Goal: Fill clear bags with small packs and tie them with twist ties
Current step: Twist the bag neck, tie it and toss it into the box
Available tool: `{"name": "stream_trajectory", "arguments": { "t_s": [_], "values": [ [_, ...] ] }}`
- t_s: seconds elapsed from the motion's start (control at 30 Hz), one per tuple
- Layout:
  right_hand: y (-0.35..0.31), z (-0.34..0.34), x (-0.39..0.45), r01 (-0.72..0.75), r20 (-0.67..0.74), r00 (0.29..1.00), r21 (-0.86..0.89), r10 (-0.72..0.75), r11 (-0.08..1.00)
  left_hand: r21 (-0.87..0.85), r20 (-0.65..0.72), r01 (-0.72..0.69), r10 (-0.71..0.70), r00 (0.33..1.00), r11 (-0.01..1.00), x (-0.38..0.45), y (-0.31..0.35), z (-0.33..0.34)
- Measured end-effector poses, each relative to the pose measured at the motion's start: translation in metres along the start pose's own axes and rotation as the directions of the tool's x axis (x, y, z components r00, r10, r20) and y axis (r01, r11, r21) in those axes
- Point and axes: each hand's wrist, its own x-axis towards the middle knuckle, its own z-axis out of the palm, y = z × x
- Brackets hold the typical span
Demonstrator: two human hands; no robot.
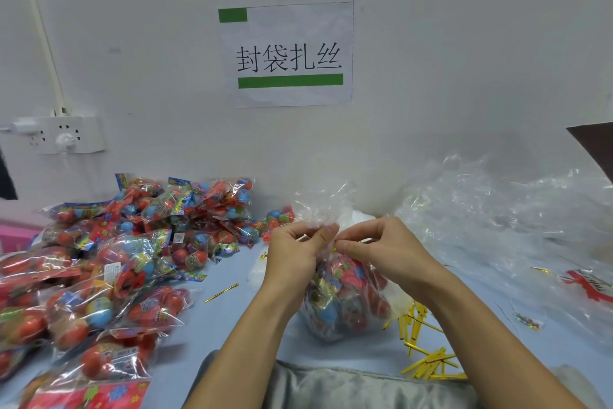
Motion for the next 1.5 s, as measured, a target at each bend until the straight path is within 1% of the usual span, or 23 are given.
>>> {"name": "stream_trajectory", "arguments": {
  "t_s": [0.2,0.3,0.5,0.63,0.8,1.0,1.17,1.33,1.5],
  "values": [
    [0.0,0.001,-0.001,0.014,-0.02,1.0,-0.011,-0.014,1.0,0.017,-0.023,-0.001,0.002,1.0,1.0,0.0,0.001,0.001],
    [0.0,0.003,-0.001,0.021,-0.042,0.999,-0.048,-0.023,0.999,0.001,-0.03,0.041,-0.04,0.999,0.999,0.001,0.003,0.001],
    [-0.003,0.003,-0.001,0.043,-0.066,0.997,-0.108,-0.05,0.993,-0.045,0.009,0.106,-0.106,0.994,0.993,0.0,0.009,0.002],
    [-0.004,0.004,-0.002,0.069,-0.068,0.995,-0.127,-0.078,0.99,-0.013,0.02,0.074,-0.074,0.997,0.997,0.0,0.01,0.002],
    [-0.004,0.005,-0.002,0.104,-0.09,0.99,-0.092,-0.112,0.99,0.02,0.046,0.046,-0.047,0.998,0.999,-0.001,0.01,0.003],
    [-0.002,0.005,-0.003,0.102,-0.052,0.993,0.004,-0.102,0.995,0.042,0.062,0.05,-0.053,0.997,0.998,-0.002,0.011,0.005],
    [-0.001,0.003,-0.004,0.101,0.002,0.995,0.026,-0.101,0.995,0.03,0.076,0.076,-0.078,0.994,0.997,-0.004,0.013,0.007],
    [-0.002,-0.002,-0.005,0.071,0.059,0.996,0.032,-0.073,0.997,-0.009,0.151,0.127,-0.124,0.981,0.992,-0.006,0.015,0.007],
    [-0.003,-0.001,-0.005,0.087,0.022,0.996,-0.003,-0.087,0.996,-0.018,0.22,0.126,-0.119,0.968,0.992,-0.005,0.012,0.009]
  ]
}}
